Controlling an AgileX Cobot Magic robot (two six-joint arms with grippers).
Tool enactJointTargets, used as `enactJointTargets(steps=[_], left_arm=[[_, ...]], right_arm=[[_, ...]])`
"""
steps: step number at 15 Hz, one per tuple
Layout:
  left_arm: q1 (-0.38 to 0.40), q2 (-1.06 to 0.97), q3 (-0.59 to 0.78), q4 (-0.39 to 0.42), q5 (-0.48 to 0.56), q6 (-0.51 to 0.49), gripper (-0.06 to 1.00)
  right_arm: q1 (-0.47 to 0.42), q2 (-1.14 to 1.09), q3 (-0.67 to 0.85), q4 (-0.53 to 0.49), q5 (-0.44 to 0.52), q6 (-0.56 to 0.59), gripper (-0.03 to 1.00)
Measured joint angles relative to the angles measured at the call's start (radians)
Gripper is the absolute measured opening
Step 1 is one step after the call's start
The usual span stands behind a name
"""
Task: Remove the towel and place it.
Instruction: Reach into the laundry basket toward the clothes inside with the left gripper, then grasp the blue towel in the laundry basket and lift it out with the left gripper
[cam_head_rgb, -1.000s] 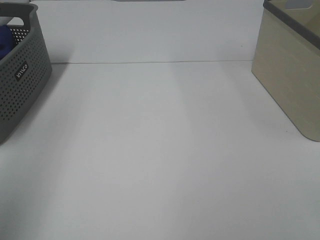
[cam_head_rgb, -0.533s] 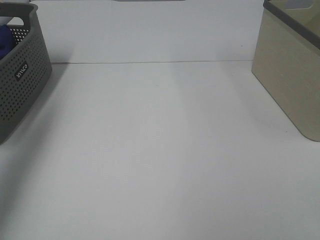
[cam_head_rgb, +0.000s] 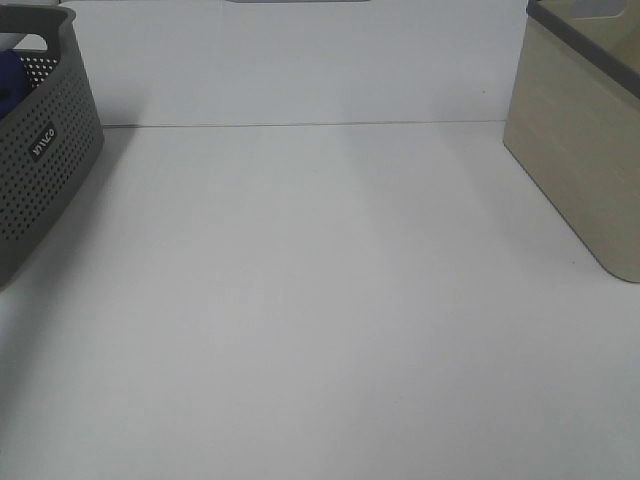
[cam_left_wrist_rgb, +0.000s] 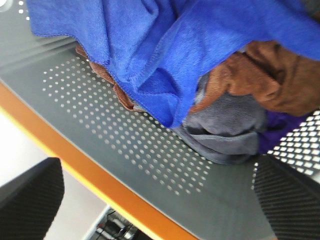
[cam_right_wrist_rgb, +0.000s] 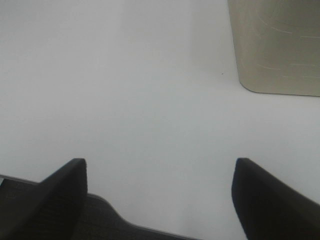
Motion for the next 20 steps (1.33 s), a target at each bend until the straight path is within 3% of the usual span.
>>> enactJointTargets(steps=[6,12,15,20], left_arm=[[0.000,0.233,-0.056,0.049,-0.188,0.115,0.98],[0.046,0.280,-0.056,0.026,-0.203,0.228,0.98],[0.069,0.282,-0.056,-0.053,-0.199,0.308,0.97],[0.069,0.312,-0.056,-0.083,-0.222,0.318,0.95]], right_arm=[[0.000,0.000,0.000,0.000,0.000,0.000,0.78],[0.000,0.000,0.000,0.000,0.000,0.000,0.78],[0.000,0.000,0.000,0.000,0.000,0.000,0.78],[0.000,0.000,0.000,0.000,0.000,0.000,0.78]])
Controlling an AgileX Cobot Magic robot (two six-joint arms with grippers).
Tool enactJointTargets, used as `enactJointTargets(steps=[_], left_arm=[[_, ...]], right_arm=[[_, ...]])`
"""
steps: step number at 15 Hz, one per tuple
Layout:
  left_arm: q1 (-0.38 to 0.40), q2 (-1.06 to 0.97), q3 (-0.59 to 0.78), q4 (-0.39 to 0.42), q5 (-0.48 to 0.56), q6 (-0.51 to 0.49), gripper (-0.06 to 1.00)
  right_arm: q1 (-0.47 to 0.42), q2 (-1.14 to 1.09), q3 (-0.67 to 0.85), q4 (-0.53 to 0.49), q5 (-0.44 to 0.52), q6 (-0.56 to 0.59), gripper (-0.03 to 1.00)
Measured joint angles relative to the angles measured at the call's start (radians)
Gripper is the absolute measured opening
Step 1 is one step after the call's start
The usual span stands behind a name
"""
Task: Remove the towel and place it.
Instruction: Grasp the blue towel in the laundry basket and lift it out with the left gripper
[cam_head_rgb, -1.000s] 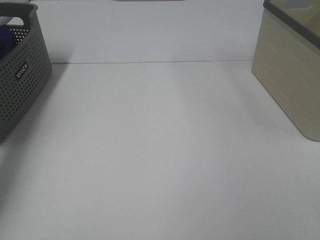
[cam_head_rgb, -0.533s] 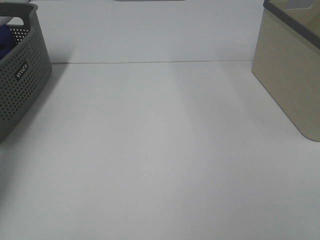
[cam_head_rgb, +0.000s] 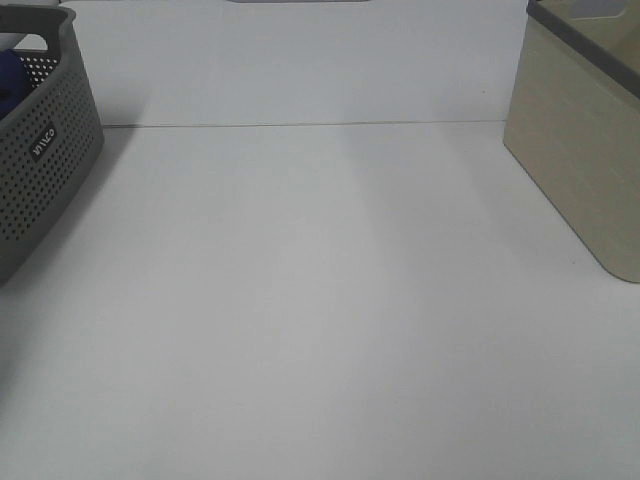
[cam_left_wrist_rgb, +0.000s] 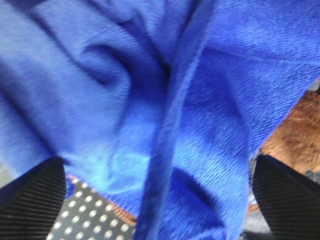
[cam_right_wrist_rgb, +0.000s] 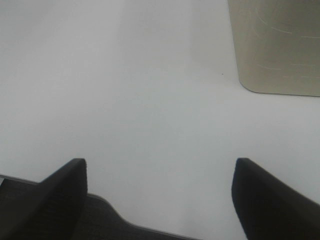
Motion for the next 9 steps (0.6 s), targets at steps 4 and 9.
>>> enactJointTargets(steps=[4,9], left_arm=[[0.000,0.010,-0.007,0.006,0.003,-0.007,0.30],[0.000,-0.004,-0.013,0.005,0.004,-0.044,0.00]], right_arm=[[0.000,0.000,0.000,0.000,0.000,0.000,0.78],[0.000,0.000,0.000,0.000,0.000,0.000,0.78]])
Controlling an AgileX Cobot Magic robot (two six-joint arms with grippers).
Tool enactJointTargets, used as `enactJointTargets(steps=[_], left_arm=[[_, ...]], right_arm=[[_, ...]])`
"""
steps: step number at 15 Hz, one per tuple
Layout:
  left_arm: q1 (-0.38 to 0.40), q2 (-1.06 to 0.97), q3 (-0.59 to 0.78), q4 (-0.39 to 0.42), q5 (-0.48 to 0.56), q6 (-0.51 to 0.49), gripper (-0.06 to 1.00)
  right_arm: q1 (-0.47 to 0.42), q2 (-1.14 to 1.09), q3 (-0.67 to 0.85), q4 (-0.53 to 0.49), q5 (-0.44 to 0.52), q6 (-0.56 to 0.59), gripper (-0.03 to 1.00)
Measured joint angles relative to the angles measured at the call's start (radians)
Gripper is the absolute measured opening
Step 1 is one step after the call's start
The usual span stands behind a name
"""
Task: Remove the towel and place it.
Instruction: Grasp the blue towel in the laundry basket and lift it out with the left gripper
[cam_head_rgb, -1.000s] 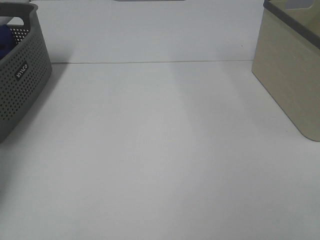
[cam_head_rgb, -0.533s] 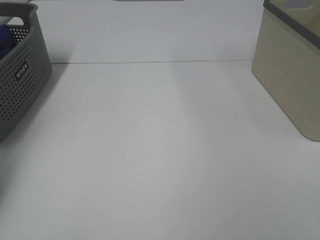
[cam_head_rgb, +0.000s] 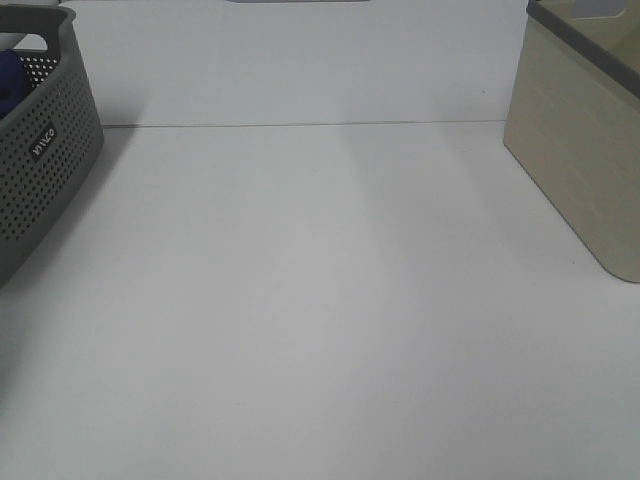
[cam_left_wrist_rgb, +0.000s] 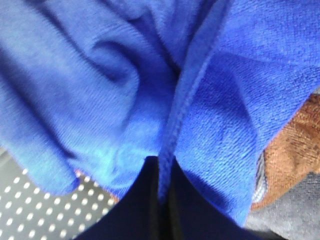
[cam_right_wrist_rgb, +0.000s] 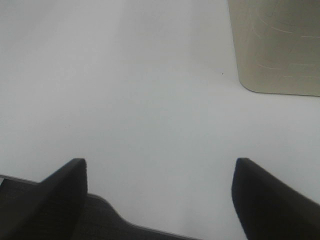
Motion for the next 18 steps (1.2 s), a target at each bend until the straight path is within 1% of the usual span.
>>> enactJointTargets(steps=[2,4,7,9,11,13,15,18], left_arm=[[0.000,-0.022,0.000,-0.006,0.013,-0.059,0.00],[0.000,-0.064,0.000,-0.023,0.046,-0.154,0.00],[0.000,-0.157,-0.001,-0.026,0.097,-0.324,0.00],[0.000,-0.253,-0.001,-0.032,0.124,-0.403,0.00],[0.000,-0.341,-0.001,-0.051,0.141,-0.414,0.00],[0.000,-0.436,-0.001,-0.093,0.160,-0.417,0.00],[0.000,-0.524,-0.001,-0.145,0.158,-0.452,0.00],[0.000,-0.632,-0.001,-0.196,0.128,-0.487,0.00]], right_arm=[[0.000,0.000,0.000,0.000,0.000,0.000,0.78],[0.000,0.000,0.000,0.000,0.000,0.000,0.78],[0.000,0.000,0.000,0.000,0.000,0.000,0.78],[0.000,0.000,0.000,0.000,0.000,0.000,0.78],[0.000,0.000,0.000,0.000,0.000,0.000,0.78],[0.000,0.000,0.000,0.000,0.000,0.000,0.78],[0.000,0.000,0.000,0.000,0.000,0.000,0.78],[0.000,0.000,0.000,0.000,0.000,0.000,0.78]])
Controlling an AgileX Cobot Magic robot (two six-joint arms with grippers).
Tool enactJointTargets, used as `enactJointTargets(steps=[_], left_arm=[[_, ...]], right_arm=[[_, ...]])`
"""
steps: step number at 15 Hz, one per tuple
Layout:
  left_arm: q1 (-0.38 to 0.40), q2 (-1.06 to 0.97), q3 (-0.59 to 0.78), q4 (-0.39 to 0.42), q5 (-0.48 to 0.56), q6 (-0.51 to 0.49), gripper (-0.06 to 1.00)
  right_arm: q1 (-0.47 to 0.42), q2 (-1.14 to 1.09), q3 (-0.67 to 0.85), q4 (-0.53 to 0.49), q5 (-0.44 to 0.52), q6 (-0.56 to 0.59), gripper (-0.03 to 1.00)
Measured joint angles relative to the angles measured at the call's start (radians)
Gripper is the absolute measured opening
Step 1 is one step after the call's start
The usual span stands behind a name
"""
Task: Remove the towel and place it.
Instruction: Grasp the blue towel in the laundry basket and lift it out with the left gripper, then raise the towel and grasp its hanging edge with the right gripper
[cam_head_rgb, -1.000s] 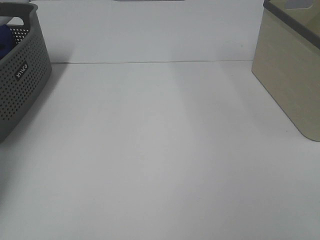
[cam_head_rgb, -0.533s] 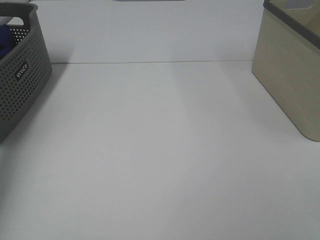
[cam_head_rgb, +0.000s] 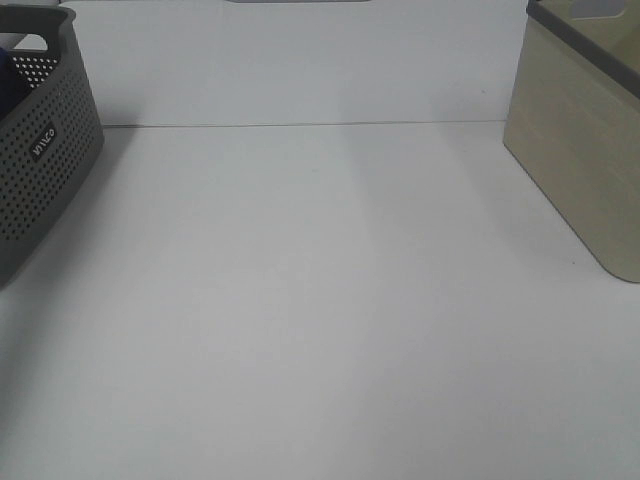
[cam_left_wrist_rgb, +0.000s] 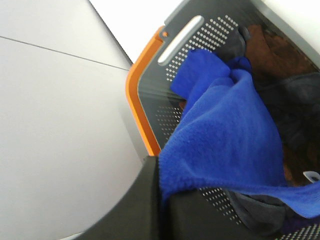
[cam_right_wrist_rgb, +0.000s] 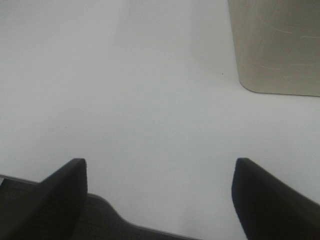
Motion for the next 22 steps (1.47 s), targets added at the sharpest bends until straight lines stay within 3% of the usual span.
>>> enactJointTargets(steps=[5,9,11,14,16,17,18,19,22], left_arm=[[-0.023,-0.115,0.000,-0.095,-0.024,-0.005,0.00],[-0.221,-0.175,0.000,-0.100,-0.013,-0.005,0.00],[-0.294,-0.176,0.000,-0.090,-0.005,-0.005,0.00],[-0.415,-0.176,0.000,-0.062,0.004,0.008,0.00],[-0.456,-0.177,0.000,-0.052,0.013,0.014,0.00],[-0.463,-0.177,0.000,-0.051,0.015,0.014,0.00],[-0.472,-0.177,0.000,-0.059,0.025,0.014,0.00],[-0.473,-0.177,0.000,-0.075,0.025,0.014,0.00],[-0.473,-0.177,0.000,-0.143,0.027,0.014,0.00]], right_arm=[[0.000,0.000,0.000,0.000,0.000,0.000,0.78],[0.000,0.009,0.000,0.014,-0.004,-0.005,0.78],[0.000,0.065,-0.006,0.060,-0.027,-0.060,0.78],[0.002,0.238,-0.014,0.324,-0.184,-0.344,0.78],[0.010,0.390,-0.015,0.562,-0.280,-0.618,0.77],[0.010,0.436,-0.015,0.616,-0.286,-0.684,0.77],[0.010,0.628,-0.015,0.896,-0.257,-1.016,0.77],[0.010,0.723,-0.017,1.012,-0.218,-1.162,0.76],[0.010,0.969,-0.056,1.205,-0.115,-1.446,0.76]])
